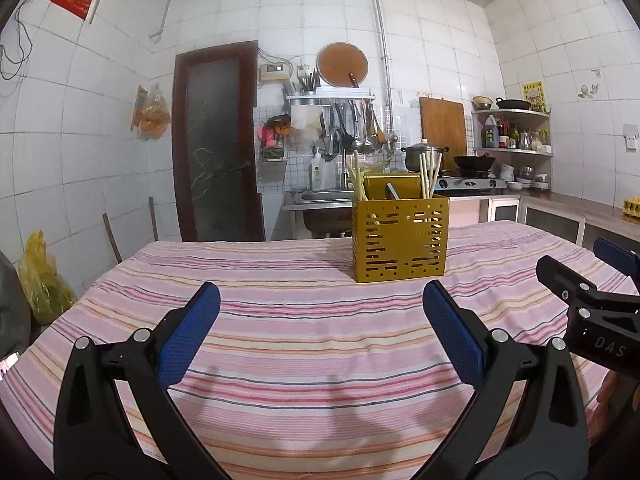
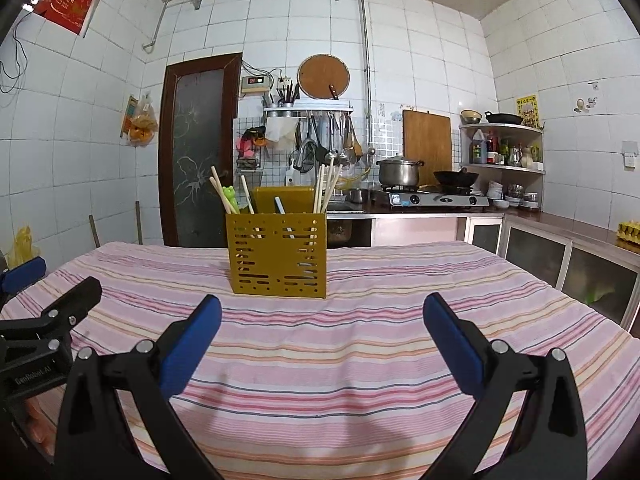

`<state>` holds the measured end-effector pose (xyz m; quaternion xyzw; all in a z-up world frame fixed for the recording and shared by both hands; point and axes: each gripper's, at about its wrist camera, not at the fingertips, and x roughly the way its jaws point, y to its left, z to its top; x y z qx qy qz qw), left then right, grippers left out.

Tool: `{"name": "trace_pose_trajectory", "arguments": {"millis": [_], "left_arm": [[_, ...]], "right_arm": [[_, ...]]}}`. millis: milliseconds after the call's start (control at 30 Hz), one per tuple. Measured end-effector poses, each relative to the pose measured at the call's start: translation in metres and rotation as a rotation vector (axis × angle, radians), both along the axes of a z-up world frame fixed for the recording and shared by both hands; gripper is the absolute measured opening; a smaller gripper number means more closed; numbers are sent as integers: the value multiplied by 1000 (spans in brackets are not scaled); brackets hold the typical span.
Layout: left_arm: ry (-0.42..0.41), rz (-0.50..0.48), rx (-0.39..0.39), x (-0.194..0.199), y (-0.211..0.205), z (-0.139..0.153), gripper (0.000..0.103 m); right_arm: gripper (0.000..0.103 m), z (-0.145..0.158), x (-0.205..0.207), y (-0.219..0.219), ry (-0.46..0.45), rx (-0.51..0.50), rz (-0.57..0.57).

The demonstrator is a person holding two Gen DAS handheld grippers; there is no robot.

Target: Organize utensils

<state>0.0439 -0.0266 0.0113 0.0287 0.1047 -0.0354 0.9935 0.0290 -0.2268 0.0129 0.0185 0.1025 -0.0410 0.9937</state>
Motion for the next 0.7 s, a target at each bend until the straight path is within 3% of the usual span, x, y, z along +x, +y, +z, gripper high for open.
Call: {"name": "trace_pose_trajectory", "arguments": {"millis": [700], "left_arm": [[28,-6,-60,6,12,-3,98]], "right_arm": [[98,0,-5,-8,-21,20,-9]]}}
